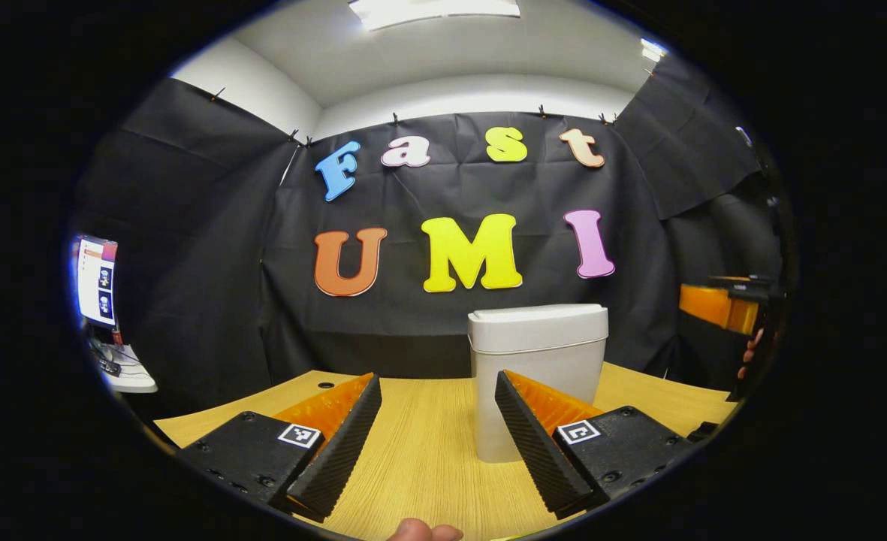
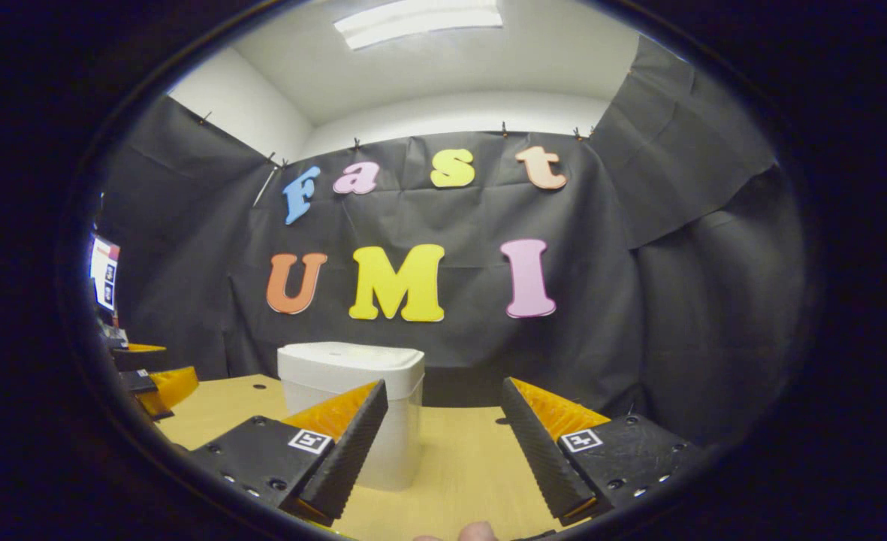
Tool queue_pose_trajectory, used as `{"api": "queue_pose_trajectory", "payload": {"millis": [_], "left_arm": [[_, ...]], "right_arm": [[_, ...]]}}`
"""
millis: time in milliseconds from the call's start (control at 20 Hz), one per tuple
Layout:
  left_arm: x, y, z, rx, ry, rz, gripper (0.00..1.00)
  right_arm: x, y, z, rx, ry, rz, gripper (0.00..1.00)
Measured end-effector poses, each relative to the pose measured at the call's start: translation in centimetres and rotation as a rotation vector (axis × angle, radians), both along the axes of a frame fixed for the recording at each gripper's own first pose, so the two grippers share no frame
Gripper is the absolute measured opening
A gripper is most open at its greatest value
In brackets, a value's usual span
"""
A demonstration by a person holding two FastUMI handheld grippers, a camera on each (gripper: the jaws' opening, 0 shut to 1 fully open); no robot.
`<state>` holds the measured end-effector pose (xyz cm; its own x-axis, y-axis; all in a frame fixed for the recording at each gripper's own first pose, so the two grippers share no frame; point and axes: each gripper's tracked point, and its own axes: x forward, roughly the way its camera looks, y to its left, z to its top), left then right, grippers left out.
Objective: Press the lid of the desktop garbage bin to open it, pick up the crumpled paper on the desktop and throw it into the bin, then pick up the pop can on the desktop and drop it into the bin, and finally close the garbage bin lid.
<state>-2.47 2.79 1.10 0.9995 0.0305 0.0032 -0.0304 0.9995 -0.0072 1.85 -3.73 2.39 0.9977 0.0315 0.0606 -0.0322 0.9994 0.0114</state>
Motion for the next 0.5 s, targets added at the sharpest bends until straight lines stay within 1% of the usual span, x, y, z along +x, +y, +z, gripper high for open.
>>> {"api": "queue_pose_trajectory", "payload": {"millis": [50, 100, 250, 500], "left_arm": [[-0.2, 0.0, -0.1, -0.008, -0.003, 0.003, 0.98], [-0.2, -0.2, -0.1, -0.02, -0.006, 0.0, 0.98], [0.0, -0.3, -0.3, -0.034, -0.005, -0.004, 0.98], [0.4, -0.1, -1.2, -0.052, 0.026, -0.007, 0.98]], "right_arm": [[-0.7, -0.1, -1.1, -0.001, 0.004, -0.008, 0.94], [-1.3, 0.0, -1.8, -0.018, 0.004, -0.011, 0.94], [-1.7, -0.1, -1.9, -0.054, -0.007, -0.033, 0.94], [-1.4, 2.1, -2.3, -0.062, 0.007, 0.006, 0.95]]}}
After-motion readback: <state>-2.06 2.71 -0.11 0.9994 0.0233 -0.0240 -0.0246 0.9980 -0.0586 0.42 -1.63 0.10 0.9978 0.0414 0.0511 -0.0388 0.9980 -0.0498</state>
